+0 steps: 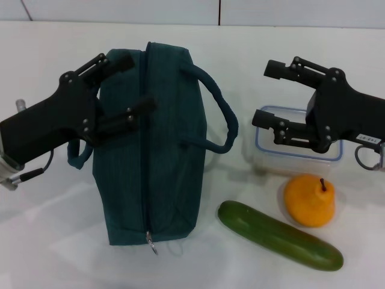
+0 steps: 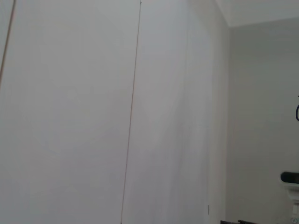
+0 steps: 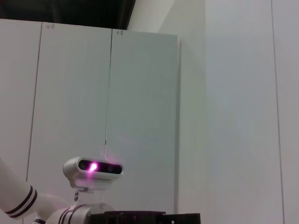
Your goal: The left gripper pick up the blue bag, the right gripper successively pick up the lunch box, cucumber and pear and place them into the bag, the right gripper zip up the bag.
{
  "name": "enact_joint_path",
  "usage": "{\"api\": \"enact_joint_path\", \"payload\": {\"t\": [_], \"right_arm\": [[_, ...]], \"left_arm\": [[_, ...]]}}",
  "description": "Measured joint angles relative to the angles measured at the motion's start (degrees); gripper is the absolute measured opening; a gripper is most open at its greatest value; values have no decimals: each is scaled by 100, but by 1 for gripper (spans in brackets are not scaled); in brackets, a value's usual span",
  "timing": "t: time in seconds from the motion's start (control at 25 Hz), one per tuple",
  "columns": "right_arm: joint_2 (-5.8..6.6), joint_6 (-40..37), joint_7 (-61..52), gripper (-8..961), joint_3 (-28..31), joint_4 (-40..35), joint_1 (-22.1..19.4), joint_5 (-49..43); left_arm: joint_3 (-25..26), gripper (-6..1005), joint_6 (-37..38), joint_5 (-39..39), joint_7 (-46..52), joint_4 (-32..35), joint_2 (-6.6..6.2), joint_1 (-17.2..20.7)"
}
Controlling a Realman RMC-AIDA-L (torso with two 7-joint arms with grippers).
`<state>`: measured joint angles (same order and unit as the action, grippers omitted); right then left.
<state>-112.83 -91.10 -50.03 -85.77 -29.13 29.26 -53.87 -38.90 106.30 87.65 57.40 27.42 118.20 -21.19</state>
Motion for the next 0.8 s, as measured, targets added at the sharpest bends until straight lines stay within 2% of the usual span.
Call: {"api": "enact_joint_path", "payload": {"t": [0.64, 0.8], "right_arm": [[-2, -4, 2, 784, 0, -41, -2, -1], [-2, -4, -10, 785, -4, -97, -2, -1]], "left_arm": [[-3, 880, 16, -2, 39, 23, 11, 10], [15, 880, 21, -10, 729, 529, 4, 20]]}}
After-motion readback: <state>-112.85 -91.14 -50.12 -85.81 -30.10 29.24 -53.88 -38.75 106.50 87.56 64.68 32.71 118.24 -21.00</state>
